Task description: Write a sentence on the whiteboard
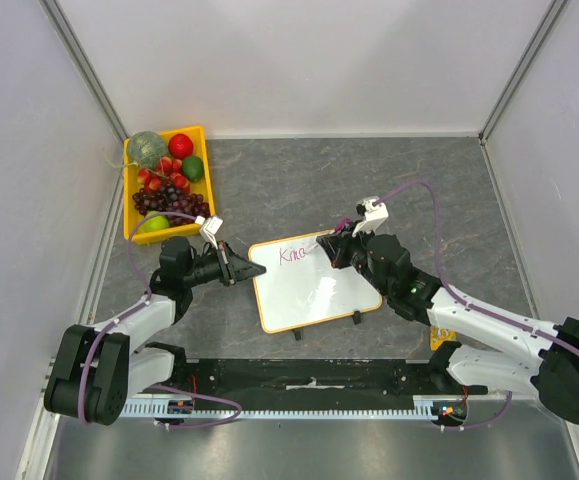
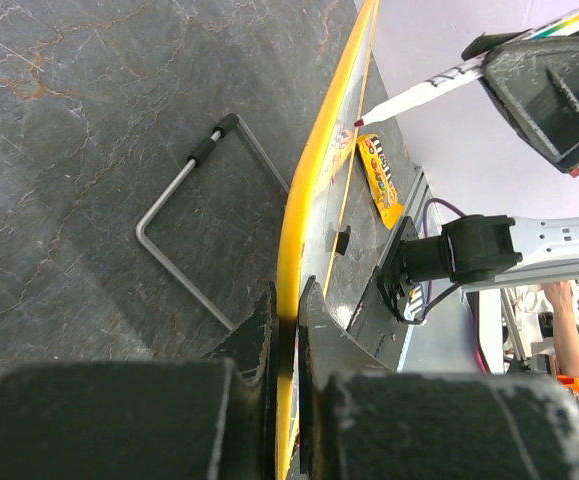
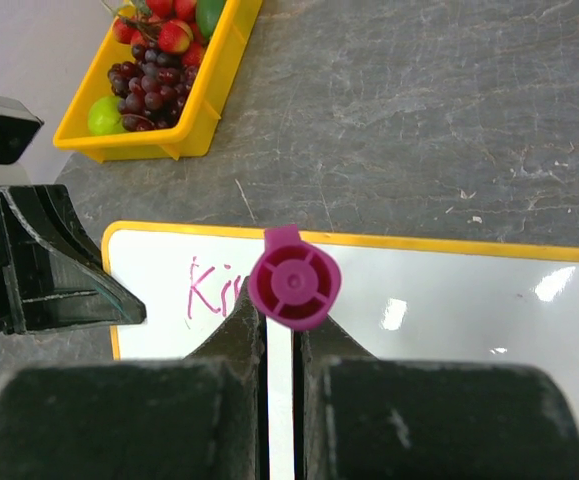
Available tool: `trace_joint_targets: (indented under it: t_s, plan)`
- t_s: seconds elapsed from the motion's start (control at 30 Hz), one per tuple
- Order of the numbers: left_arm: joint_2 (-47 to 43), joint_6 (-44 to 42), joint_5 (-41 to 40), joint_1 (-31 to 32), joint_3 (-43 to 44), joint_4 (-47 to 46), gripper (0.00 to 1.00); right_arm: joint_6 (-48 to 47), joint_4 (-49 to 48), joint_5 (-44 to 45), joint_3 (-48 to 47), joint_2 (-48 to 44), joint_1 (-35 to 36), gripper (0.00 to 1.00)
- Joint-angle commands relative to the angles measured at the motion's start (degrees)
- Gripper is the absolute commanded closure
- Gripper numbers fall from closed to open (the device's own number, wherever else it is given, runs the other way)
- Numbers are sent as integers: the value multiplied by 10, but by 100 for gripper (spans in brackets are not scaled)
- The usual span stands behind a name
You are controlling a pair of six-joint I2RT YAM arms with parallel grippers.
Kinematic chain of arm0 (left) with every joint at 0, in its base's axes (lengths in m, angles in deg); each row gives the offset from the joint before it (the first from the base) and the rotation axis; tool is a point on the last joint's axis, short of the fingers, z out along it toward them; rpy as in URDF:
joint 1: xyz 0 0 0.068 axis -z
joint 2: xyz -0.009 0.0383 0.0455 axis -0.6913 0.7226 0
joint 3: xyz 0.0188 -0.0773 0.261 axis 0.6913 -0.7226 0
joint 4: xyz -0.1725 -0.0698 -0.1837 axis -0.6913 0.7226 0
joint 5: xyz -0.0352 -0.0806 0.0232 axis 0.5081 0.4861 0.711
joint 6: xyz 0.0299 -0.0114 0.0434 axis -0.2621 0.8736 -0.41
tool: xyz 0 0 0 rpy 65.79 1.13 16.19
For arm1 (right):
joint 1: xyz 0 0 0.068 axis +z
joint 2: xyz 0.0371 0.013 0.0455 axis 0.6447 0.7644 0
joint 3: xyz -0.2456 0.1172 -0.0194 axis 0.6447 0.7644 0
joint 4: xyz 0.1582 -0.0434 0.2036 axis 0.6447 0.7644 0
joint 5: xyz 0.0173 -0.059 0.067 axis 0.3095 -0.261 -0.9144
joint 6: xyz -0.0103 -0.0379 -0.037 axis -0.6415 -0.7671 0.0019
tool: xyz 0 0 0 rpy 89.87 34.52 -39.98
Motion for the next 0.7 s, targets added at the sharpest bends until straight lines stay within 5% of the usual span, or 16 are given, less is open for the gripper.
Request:
trace_joint_targets:
  t_s: [0.0, 0.67]
  plan:
    - [6, -54, -45, 2, -8, 47, 98, -4, -13, 21, -44, -9, -3, 100]
    - [6, -56, -46, 2, -8, 48, 98, -10, -25, 46, -63, 43, -17, 100]
